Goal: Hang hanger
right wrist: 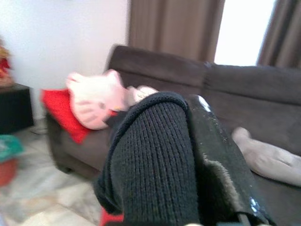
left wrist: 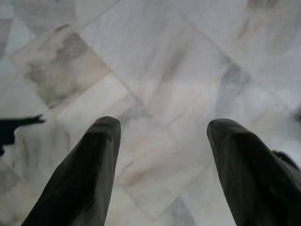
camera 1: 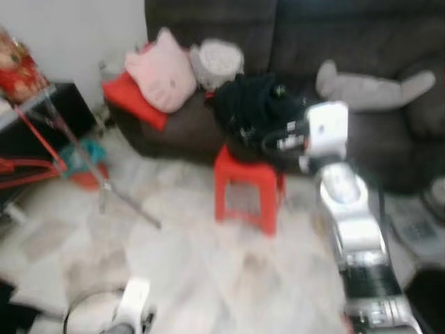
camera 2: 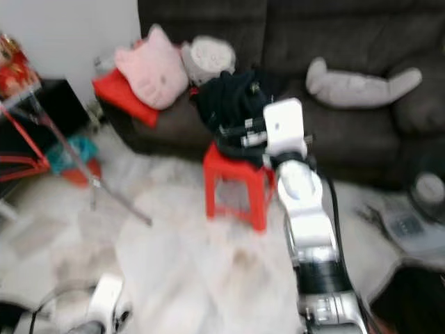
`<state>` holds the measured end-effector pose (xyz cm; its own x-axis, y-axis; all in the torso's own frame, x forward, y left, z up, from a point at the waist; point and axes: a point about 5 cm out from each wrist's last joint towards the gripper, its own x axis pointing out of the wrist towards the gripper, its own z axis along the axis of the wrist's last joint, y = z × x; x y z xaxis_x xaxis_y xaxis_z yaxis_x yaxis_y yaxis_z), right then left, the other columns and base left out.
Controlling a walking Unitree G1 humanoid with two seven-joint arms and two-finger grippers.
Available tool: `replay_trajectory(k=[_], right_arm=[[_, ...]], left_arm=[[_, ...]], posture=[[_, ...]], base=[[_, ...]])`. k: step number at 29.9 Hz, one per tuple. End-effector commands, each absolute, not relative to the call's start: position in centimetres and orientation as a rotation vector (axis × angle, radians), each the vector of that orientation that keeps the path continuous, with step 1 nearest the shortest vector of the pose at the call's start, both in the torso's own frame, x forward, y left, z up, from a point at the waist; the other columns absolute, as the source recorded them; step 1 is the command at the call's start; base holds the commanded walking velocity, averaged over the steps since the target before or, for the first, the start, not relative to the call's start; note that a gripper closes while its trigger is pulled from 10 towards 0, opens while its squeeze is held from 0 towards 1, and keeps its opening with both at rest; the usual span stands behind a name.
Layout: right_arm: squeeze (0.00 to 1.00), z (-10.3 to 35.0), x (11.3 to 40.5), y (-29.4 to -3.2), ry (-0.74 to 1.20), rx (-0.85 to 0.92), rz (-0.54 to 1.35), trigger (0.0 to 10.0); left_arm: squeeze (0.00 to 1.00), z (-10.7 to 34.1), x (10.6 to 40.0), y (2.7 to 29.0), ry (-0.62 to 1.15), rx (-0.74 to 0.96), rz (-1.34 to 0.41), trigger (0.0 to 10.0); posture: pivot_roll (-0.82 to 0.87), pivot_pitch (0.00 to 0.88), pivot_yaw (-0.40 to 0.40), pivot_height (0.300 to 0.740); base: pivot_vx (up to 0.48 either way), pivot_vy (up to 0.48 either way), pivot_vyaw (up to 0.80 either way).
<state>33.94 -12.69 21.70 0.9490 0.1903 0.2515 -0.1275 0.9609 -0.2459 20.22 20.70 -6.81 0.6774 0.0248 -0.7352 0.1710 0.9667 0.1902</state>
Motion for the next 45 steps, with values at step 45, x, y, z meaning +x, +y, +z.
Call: replay_trajectory(k=[45], right_arm=[[0.00,5.3,32.2,-18.7,0.395,0.402,-0.247,10.0]], left_arm=[[0.00,-6.9,19.9,21.0,0.827,0.253,-0.075,10.0]], posture=[[-0.15,0.000,0.120,0.740]], base=[[-0.060,0.000,0.00]])
